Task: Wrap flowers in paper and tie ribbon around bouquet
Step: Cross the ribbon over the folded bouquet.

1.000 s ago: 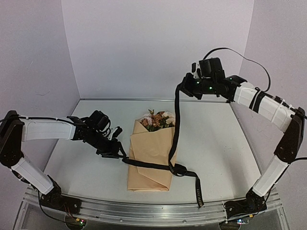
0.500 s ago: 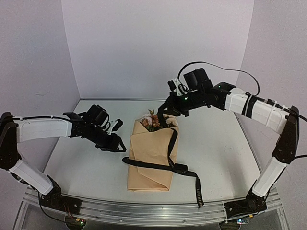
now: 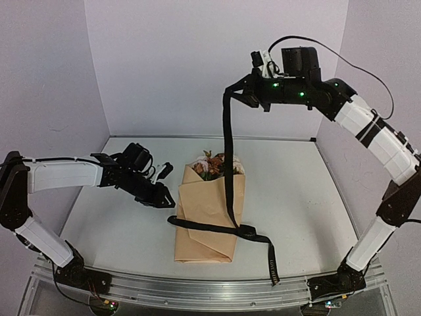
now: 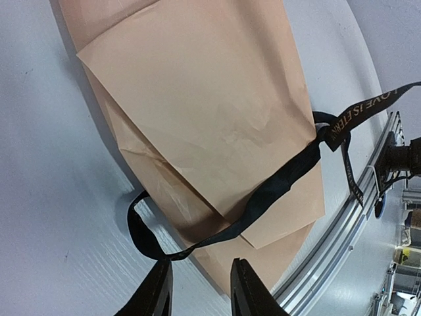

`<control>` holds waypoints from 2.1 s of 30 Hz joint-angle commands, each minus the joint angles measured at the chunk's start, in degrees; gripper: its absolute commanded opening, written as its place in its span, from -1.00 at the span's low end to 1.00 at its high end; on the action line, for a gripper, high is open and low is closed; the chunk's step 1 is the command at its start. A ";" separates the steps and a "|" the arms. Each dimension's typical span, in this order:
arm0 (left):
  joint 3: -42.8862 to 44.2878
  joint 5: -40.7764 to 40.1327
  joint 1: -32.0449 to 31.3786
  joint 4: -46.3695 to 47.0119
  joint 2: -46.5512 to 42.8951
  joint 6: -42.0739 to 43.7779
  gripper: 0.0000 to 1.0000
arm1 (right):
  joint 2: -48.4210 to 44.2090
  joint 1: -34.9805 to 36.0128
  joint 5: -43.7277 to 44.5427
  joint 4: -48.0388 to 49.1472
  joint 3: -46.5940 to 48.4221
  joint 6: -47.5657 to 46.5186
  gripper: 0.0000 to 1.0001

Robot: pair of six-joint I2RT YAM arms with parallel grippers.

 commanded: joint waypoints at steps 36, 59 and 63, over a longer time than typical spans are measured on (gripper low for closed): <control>1.72 1.26 8.31 0.08 -1.61 -8.14 -0.36 | 3.67 21.58 -20.88 7.44 3.70 9.78 -1.00; 1.24 4.59 4.03 1.44 -2.41 -4.71 -0.27 | 3.61 15.79 -16.51 6.90 -28.08 12.60 -1.00; 3.23 2.76 0.38 0.15 -1.44 -2.58 -0.29 | 3.37 15.80 -14.74 7.01 -29.08 12.02 -1.00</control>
